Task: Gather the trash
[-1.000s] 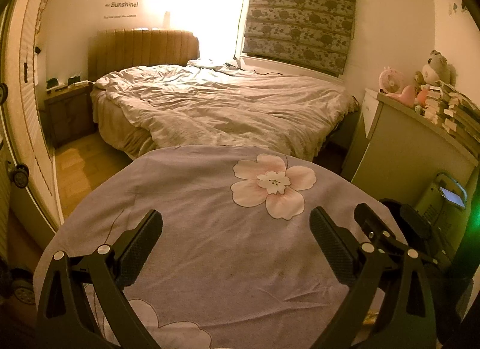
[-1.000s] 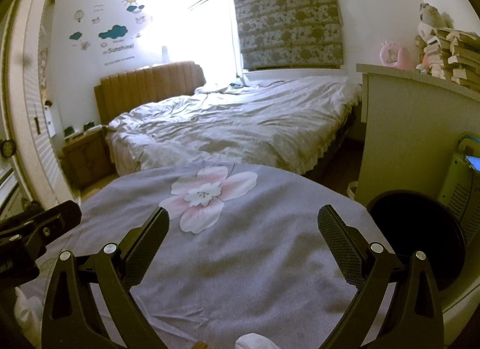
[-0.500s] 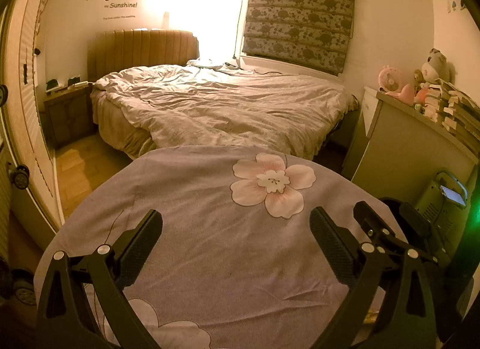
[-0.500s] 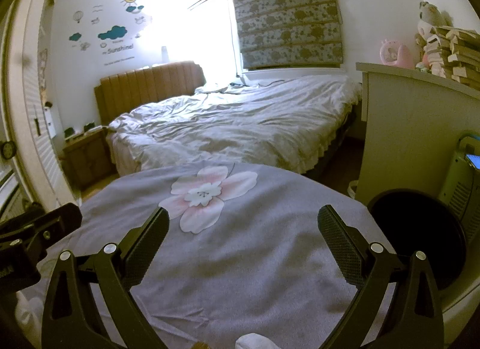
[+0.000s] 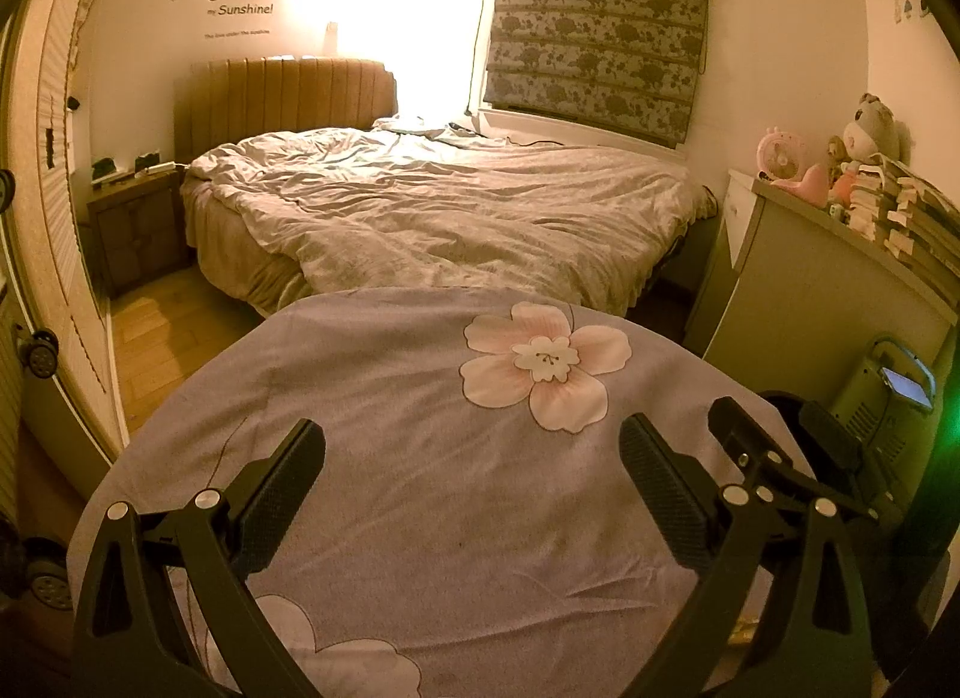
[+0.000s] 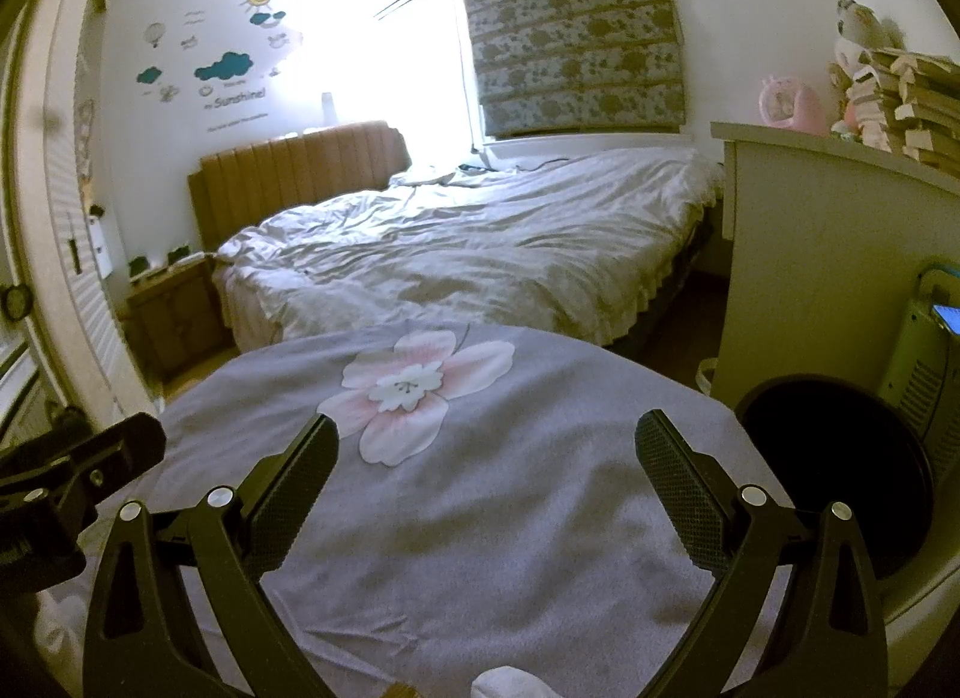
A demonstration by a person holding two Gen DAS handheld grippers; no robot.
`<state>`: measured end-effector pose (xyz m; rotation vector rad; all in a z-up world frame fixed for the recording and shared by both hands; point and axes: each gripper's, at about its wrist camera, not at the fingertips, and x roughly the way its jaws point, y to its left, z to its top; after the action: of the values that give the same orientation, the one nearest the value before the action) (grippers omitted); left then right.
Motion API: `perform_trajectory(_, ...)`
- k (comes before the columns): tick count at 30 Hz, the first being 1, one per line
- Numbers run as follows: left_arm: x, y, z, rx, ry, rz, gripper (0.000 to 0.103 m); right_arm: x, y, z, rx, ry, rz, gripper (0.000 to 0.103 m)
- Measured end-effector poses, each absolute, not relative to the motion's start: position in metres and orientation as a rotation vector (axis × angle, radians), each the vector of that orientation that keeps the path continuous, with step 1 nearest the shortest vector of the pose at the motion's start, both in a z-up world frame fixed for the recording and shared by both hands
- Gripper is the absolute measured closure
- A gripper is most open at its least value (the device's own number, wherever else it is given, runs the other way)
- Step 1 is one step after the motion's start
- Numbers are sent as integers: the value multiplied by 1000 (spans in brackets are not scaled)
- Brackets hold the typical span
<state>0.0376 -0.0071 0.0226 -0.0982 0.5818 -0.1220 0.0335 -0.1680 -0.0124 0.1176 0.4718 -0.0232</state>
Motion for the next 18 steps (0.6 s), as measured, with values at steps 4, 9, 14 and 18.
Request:
perform_trajectory(4,38,-7,22,-96,582,-124,6,34,-169,-12,117,472,-23,5)
perform_trajectory(9,38,-7,22,-96,582,-125,6,34,-170,-12,118,472,-23,5)
perform_trajectory(14,39,-7,22,-95,583,-125,6,34,-169,-12,118,473,-23,5)
perform_trajectory(18,40,-4,18,-94,587,-131,6,34,-169,-12,120,474,-23,5)
